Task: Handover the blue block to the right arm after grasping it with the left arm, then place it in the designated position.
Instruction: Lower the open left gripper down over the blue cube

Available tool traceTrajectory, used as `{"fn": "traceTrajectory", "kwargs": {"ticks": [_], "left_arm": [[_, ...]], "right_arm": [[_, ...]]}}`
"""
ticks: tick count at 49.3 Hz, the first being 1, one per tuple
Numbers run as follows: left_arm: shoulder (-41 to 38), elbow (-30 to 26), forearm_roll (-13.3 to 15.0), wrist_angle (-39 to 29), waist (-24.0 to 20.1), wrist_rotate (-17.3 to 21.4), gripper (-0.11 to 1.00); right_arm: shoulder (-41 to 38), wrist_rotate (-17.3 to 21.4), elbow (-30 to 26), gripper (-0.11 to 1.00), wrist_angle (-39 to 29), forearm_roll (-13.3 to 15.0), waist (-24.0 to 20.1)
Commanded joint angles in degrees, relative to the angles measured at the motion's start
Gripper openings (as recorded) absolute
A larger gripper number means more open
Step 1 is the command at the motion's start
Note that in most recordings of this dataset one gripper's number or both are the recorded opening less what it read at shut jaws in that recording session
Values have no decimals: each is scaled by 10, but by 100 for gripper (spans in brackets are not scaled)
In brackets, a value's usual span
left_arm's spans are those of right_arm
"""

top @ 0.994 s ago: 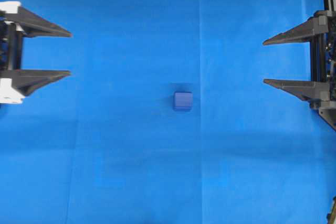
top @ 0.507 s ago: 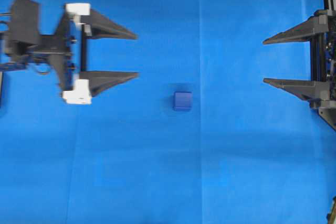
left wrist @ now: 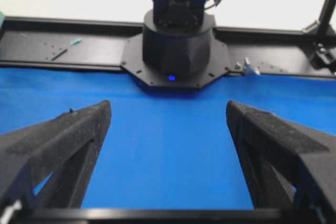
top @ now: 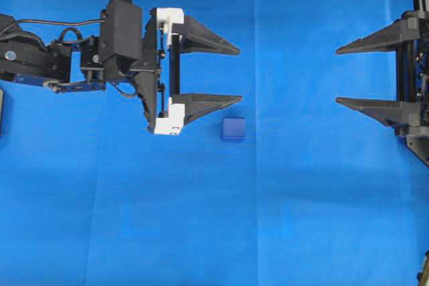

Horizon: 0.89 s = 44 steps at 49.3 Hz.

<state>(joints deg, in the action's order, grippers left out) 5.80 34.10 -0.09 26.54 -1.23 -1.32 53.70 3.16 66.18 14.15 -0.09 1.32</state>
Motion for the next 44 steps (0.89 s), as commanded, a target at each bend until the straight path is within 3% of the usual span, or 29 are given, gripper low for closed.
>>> {"fn": "traceTrajectory", "kwargs": {"ticks": [1,10,19,44], "left_arm": [[4,-19,-1,-1,0,1,93],[4,-22,-1,-19,0,1,93],[-7,-52,0,-104,3,1,93],[-88,-240,-1,-541,12,3,93]], "right_arm": [[-4,1,-16,97,5,-2,3],[-4,1,-16,97,5,-2,4],[-4,1,-16,97,5,-2,4],[-11,1,-13,97,5,-2,4]]}}
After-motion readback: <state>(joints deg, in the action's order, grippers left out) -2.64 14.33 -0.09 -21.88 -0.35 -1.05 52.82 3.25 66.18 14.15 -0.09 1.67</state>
